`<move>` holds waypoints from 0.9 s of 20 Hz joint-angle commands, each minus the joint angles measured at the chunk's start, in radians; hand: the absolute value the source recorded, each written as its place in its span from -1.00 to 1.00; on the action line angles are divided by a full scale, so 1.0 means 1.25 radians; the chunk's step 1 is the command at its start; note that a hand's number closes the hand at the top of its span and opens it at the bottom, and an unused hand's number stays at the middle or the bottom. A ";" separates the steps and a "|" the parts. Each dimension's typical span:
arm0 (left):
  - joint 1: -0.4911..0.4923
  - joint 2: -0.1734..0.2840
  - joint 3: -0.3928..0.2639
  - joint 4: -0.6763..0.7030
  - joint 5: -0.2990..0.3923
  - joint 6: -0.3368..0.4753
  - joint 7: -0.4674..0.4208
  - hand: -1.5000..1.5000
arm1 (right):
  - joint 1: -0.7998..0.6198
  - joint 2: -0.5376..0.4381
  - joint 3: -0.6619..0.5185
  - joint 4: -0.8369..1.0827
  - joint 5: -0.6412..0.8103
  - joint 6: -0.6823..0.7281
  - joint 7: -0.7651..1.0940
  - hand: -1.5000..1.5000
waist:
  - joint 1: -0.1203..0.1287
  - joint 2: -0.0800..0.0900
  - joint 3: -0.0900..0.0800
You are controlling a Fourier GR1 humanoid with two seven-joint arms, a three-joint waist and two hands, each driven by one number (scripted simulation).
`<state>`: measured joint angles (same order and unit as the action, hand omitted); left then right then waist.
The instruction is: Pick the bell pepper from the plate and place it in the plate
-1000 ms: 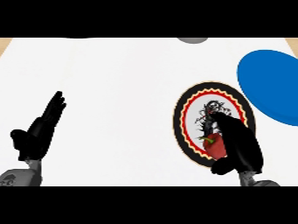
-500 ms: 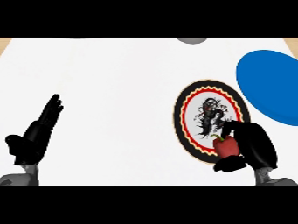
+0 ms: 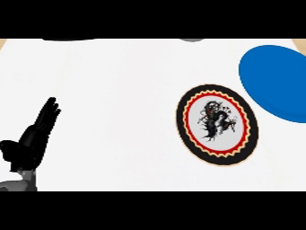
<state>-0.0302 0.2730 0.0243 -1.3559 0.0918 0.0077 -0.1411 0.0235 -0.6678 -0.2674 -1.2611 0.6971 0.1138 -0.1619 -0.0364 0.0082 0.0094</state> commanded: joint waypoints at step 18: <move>-0.034 0.008 0.000 0.030 0.001 -0.049 -0.012 0.00 | -0.226 -0.390 -0.329 0.655 -0.206 0.009 -0.674 1.00 | 0.047 0.000 -0.004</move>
<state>-0.0582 0.2654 0.0039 -1.3444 0.0776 -0.0216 -0.1368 -0.1919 -1.0962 -0.6502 -0.5479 0.4524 0.1292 -0.9176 0.0212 0.0075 0.0055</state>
